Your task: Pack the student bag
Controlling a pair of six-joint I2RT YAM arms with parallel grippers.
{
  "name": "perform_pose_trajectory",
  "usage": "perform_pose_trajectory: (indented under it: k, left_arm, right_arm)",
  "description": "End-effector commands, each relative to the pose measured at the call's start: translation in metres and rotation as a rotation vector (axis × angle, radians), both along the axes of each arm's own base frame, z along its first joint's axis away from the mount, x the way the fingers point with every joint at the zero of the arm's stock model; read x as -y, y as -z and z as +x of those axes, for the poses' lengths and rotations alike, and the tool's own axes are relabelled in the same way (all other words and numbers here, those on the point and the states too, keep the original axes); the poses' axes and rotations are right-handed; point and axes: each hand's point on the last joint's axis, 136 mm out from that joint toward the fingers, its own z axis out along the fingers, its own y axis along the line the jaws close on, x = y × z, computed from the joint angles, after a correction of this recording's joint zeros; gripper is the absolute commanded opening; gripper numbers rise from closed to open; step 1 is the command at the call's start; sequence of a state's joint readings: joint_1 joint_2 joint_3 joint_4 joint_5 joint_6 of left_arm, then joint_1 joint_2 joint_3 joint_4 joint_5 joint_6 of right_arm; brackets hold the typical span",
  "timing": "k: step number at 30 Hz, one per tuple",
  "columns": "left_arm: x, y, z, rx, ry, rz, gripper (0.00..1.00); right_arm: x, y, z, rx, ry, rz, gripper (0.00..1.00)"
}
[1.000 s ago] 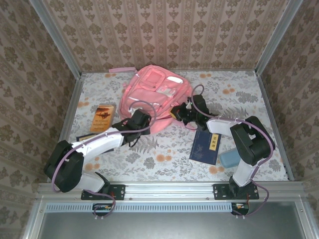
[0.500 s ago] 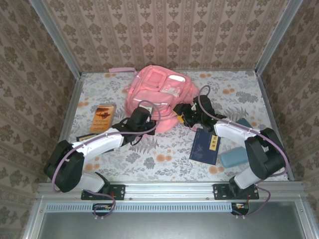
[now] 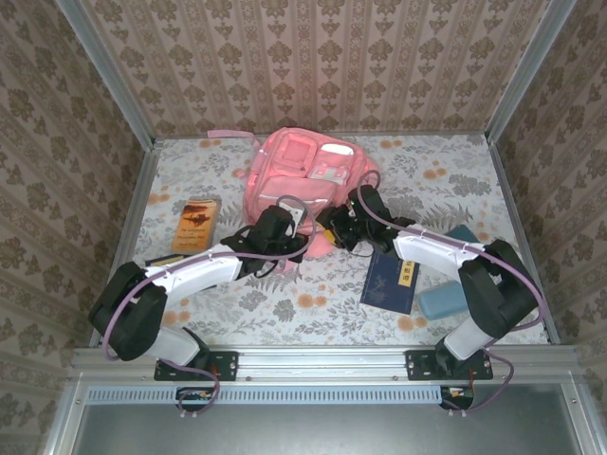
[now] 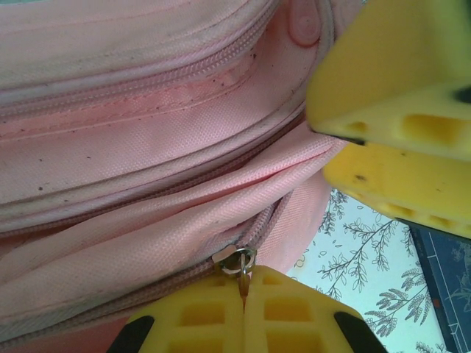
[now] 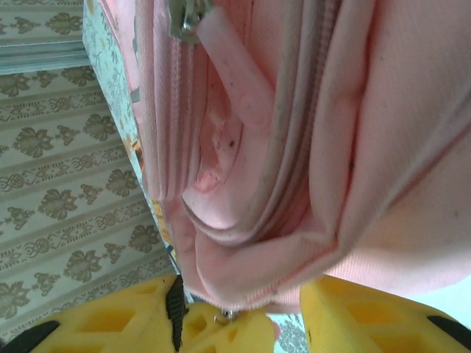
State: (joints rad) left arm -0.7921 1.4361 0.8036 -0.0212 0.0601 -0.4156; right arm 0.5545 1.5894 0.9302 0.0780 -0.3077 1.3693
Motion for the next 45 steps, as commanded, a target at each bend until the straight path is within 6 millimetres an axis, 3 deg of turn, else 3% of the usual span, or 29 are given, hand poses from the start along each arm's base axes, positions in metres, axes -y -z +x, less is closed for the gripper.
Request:
perform_pose_trajectory:
  k: [1, 5, 8, 12, 16, 19, 22, 26, 30, 32, 36, 40, 45]
  left_arm:
    - [0.016, -0.029, 0.007, 0.085, 0.043, -0.054, 0.00]
    - [0.006, -0.023, 0.007, 0.084, 0.017, -0.002, 0.00]
    - [-0.012, -0.015, 0.007, 0.077, -0.018, 0.066, 0.00]
    - [-0.039, 0.000, 0.005, 0.045, -0.063, 0.133, 0.00]
    - [-0.061, 0.007, 0.009, 0.033, -0.106, 0.145, 0.00]
    - [-0.069, 0.009, 0.016, 0.023, -0.124, 0.131, 0.00]
    - [-0.071, 0.010, 0.024, 0.026, -0.130, 0.121, 0.00]
    - [-0.048, -0.003, 0.027, 0.033, -0.052, 0.026, 0.00]
    - [-0.013, -0.023, 0.018, 0.057, 0.065, -0.080, 0.00]
    - [0.004, -0.035, 0.010, 0.073, 0.120, -0.123, 0.00]
    - [0.034, -0.048, -0.004, 0.084, 0.209, -0.174, 0.00]
    - [0.054, -0.048, -0.009, 0.080, 0.250, -0.181, 0.00]
    - [0.071, -0.042, -0.009, 0.068, 0.279, -0.176, 0.00]
  right_arm:
    - [0.000, -0.001, 0.010, -0.023, 0.045, -0.001, 0.37]
    - [0.006, 0.005, 0.013, -0.018, 0.057, -0.029, 0.13]
    - [0.021, 0.004, 0.018, 0.007, 0.066, -0.068, 0.05]
    - [0.044, -0.004, 0.023, 0.052, 0.082, -0.098, 0.03]
    - [0.050, -0.011, 0.024, 0.082, 0.042, -0.109, 0.03]
    - [0.052, -0.011, 0.026, 0.093, 0.004, -0.111, 0.03]
    - [0.066, -0.008, 0.028, 0.099, -0.013, -0.161, 0.03]
    - [0.077, -0.009, 0.030, 0.115, -0.051, -0.230, 0.13]
    - [0.076, -0.011, 0.023, 0.088, -0.062, -0.236, 0.43]
    - [0.083, -0.012, 0.018, 0.073, -0.030, -0.266, 0.48]
    - [0.103, -0.011, 0.006, 0.028, 0.066, -0.321, 0.50]
    - [0.105, -0.015, -0.006, 0.010, 0.130, -0.324, 0.50]
    - [0.117, -0.009, -0.021, -0.104, 0.219, -0.380, 0.39]
